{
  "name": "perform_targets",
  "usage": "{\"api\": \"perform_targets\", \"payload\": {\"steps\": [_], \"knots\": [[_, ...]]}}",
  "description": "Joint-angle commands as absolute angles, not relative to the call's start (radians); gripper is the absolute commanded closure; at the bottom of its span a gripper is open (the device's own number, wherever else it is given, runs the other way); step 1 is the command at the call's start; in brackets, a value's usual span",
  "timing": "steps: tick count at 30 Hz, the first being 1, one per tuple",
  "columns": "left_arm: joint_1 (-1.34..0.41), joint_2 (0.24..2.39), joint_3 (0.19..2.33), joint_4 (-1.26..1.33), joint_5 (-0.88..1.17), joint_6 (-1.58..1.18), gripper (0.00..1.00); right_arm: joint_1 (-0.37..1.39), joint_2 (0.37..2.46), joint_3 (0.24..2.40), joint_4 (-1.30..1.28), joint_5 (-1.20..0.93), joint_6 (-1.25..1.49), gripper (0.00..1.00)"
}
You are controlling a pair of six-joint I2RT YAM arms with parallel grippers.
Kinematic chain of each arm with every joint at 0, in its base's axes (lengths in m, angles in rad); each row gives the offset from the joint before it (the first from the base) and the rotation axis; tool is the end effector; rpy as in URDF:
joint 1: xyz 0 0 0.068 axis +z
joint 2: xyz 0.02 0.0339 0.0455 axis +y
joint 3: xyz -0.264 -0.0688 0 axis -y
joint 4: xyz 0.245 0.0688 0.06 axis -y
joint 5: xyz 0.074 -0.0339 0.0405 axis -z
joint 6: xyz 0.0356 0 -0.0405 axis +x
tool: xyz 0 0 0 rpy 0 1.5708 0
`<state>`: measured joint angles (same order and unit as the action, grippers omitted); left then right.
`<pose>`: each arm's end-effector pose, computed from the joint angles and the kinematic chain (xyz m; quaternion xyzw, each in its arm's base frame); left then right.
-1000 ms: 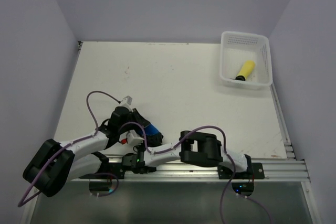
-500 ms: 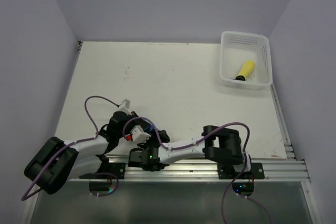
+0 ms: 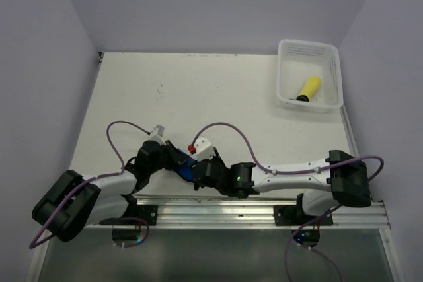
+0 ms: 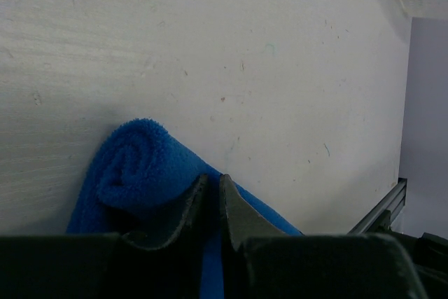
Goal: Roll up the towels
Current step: Roll the towel
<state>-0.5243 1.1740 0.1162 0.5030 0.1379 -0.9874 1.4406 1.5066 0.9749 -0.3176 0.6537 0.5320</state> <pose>0.1563 -0.0960 0.1154 -0.1674 0.8561 -0.3767 0.3118 0.0620 0.3068 0.2277 -0.2870 0.8460 0.1130 0.4350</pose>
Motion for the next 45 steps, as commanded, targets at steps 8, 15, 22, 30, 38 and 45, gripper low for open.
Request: {"api": "perform_targets", "payload": {"steps": [8, 15, 22, 30, 38, 45], "knots": [[-0.523, 1.187, 0.051, 0.406, 0.107, -0.957, 0.83, 1.118, 1.537, 0.853, -0.062, 0.115, 0.759, 0.49], [-0.523, 1.166, 0.032, 0.403, 0.104, -0.957, 0.83, 1.089, 1.604, 0.796, 0.063, 0.028, 0.819, 0.52], [-0.523, 1.160, 0.028, 0.397, 0.104, -0.957, 0.83, 1.091, 1.661, 0.761, 0.087, 0.020, 0.816, 0.52], [-0.523, 1.147, 0.031, 0.387, 0.098, -0.951, 0.83, 1.091, 1.681, 0.750, 0.051, 0.021, 0.782, 0.57], [-0.522, 1.092, 0.138, 0.267, 0.072, -0.888, 0.82, 1.129, 1.701, 0.749, 0.052, 0.057, 0.759, 0.74], [-0.517, 1.103, 0.261, 0.184, 0.052, -0.842, 0.80, 1.192, 1.698, 0.798, 0.009, 0.124, 0.709, 1.00]]}}
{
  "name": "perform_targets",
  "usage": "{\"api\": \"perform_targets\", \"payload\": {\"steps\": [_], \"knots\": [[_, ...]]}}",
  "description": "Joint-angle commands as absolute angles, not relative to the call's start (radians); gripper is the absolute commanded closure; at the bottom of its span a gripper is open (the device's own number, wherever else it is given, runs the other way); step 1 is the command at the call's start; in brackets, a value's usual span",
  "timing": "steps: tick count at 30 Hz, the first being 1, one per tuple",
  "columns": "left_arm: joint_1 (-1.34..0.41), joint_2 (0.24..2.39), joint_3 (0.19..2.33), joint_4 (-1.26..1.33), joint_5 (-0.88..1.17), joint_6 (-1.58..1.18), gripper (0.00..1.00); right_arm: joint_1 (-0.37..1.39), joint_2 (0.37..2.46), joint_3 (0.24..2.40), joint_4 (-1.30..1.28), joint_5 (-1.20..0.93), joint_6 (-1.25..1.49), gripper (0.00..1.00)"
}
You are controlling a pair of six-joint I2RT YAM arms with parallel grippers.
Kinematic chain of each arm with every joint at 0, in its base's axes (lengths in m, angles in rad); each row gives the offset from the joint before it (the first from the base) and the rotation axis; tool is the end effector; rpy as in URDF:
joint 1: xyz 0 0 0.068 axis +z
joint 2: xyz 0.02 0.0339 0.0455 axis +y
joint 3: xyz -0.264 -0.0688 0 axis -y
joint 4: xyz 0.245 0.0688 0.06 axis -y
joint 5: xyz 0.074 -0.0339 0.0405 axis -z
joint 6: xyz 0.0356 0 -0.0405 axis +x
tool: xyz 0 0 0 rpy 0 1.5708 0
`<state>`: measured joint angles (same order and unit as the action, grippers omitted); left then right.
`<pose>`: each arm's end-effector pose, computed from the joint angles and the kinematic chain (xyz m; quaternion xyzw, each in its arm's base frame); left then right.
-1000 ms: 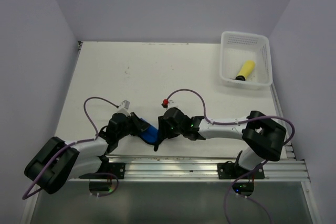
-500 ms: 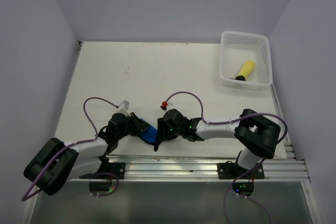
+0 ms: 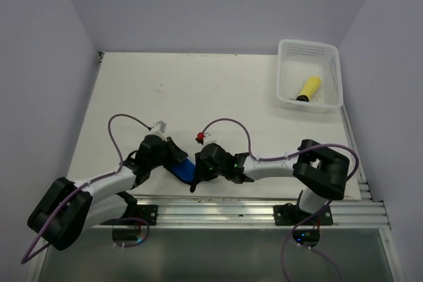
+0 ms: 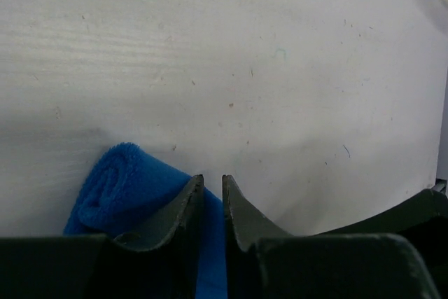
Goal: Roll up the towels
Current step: Roll the towel
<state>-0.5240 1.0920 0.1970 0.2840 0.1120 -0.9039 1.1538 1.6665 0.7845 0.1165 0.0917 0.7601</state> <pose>0.1608 -0.0975 0.1314 -0.1418 0.8746 -0.3394 0.3159 0.1351 0.2969 0.1494 -0.1621 0.9048 0.2957 0.2599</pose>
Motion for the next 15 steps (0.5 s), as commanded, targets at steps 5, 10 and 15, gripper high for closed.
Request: {"api": "perform_targets", "payload": {"steps": [5, 10, 15], "knots": [[-0.496, 1.095, 0.372, 0.096, 0.048, -0.796, 0.75, 1.258, 1.660, 0.816, -0.035, 0.293, 0.707, 1.00], [-0.473, 1.078, 0.459, 0.017, 0.044, -0.759, 0.74, 1.339, 1.661, 0.879, -0.095, 0.543, 0.703, 1.00], [-0.468, 1.066, 0.491, 0.015, 0.072, -0.770, 0.73, 1.377, 1.730, 0.960, -0.150, 0.699, 0.681, 1.00]]}}
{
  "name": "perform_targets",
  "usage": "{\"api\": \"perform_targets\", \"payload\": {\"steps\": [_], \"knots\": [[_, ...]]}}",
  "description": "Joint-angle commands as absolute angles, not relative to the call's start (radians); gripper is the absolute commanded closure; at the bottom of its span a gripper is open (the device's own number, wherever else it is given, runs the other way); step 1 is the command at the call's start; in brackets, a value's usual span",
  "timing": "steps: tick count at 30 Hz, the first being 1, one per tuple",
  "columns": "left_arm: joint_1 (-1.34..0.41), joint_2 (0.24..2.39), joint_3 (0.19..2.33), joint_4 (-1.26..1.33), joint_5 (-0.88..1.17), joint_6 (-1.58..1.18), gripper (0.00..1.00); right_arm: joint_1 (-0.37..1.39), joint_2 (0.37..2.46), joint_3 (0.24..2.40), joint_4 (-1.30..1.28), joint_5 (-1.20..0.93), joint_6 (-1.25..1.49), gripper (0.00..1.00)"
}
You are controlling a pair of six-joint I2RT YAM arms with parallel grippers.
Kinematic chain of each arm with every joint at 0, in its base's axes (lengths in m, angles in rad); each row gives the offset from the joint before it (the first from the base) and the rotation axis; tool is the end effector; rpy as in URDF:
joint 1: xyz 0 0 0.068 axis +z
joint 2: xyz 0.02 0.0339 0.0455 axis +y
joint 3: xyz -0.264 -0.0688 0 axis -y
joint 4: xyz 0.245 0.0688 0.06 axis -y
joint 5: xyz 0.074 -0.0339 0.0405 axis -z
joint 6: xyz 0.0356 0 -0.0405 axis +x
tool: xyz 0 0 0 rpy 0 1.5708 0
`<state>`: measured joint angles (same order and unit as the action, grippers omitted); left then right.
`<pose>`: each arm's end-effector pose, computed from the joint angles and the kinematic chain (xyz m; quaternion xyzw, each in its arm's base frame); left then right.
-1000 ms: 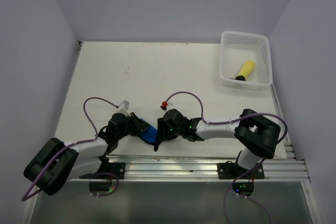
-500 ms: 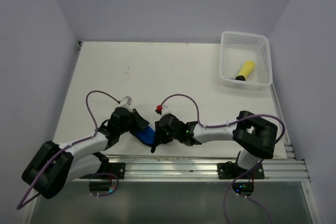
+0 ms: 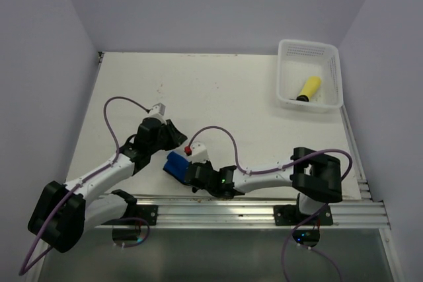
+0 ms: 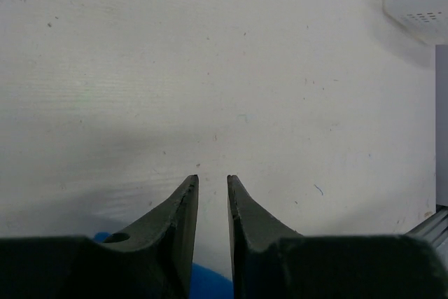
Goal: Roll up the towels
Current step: Roll the towel
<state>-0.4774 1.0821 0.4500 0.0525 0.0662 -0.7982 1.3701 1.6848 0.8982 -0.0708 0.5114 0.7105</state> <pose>0.1950 -0.1035 0.1903 -0.1249 0.8704 -0.3064 0.3645 0.0837 0.3241 0.1653 -0.2100 0.8863 0.1715 0.3754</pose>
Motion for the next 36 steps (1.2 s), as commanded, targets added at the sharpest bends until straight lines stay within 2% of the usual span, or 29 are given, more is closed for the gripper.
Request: {"api": "perform_targets", "payload": {"steps": [1, 13, 19, 30, 36], "knots": [[-0.466, 1.072, 0.495, 0.015, 0.072, -0.770, 0.73, 1.382, 1.744, 0.966, -0.153, 0.742, 0.675, 1.00], [-0.460, 1.160, 0.555, 0.044, 0.115, -0.761, 0.73, 1.385, 1.900, 1.078, -0.229, 0.997, 0.704, 1.00], [-0.459, 1.189, 0.572, 0.080, 0.170, -0.770, 0.72, 1.404, 2.003, 1.198, -0.362, 1.117, 0.693, 1.00], [-0.459, 1.230, 0.445, 0.244, 0.293, -0.854, 0.73, 1.465, 2.183, 1.377, -0.576, 1.224, 0.719, 1.00], [-0.460, 1.163, 0.322, 0.270, 0.229, -0.870, 0.75, 1.496, 2.189, 1.374, -0.546, 1.253, 0.674, 1.00]]}}
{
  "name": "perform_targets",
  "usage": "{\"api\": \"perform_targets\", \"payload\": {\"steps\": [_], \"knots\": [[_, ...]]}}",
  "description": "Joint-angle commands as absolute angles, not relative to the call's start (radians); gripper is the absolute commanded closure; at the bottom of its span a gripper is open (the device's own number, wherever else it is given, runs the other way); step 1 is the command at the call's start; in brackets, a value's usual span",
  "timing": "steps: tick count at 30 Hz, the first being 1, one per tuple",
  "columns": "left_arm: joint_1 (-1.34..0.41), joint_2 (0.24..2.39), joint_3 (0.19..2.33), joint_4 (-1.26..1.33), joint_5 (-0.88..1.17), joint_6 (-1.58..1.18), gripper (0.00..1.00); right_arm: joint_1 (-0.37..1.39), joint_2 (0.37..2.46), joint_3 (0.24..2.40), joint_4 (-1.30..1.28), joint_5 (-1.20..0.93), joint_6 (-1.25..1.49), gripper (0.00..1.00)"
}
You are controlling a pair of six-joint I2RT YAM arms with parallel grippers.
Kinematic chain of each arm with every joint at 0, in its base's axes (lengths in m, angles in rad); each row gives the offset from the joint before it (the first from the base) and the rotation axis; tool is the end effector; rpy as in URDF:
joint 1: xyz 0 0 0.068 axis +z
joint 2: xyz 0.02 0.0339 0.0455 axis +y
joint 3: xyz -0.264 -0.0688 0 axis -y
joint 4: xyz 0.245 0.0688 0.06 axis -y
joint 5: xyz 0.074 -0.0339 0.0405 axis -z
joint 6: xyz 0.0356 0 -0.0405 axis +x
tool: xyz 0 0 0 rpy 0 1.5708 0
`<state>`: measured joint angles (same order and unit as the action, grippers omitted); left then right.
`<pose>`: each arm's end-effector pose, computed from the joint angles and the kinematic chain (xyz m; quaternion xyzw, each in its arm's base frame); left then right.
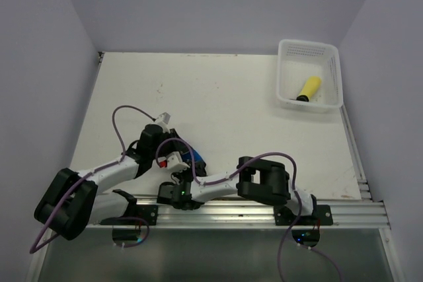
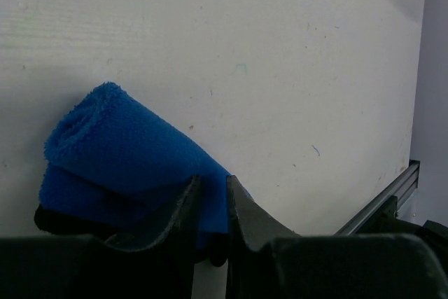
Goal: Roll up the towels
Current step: Roll the towel
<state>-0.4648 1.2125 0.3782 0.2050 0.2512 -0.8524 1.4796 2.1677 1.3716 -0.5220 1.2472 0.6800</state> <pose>0.1964 -0.1084 0.1557 -0.1145 0.8786 -0.3637 0.2875 0.0704 0.3992 0.1161 -0.2457 0.7704 -0.1829 0.5591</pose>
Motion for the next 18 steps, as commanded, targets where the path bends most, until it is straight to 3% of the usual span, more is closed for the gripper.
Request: {"api": "perform_targets", "payload": {"steps": [1, 6, 9, 10, 11, 18], "knots": [[-0.460, 1.138, 0.299, 0.273, 0.207, -0.870, 0.75, 1.497, 2.184, 1.371, -0.535, 1.250, 0.661, 1.00], [-0.460, 1.160, 0.154, 0.342, 0.164, -0.888, 0.77, 1.520, 2.151, 1.322, -0.414, 1.224, 0.569, 1.00], [-0.460, 1.177, 0.071, 0.423, 0.161, -0.925, 0.78, 1.520, 2.122, 1.307, -0.414, 1.181, 0.595, 0.84], [-0.460, 1.177, 0.058, 0.437, 0.155, -0.930, 0.78, 1.520, 2.103, 1.298, -0.404, 1.146, 0.594, 0.68], [-0.460, 1.177, 0.045, 0.437, 0.147, -0.930, 0.78, 1.522, 2.086, 1.269, -0.391, 1.132, 0.594, 0.59], [-0.460, 1.152, 0.040, 0.411, 0.127, -0.907, 0.78, 1.510, 1.772, 1.065, -0.195, 0.955, 0.484, 0.44]]}}
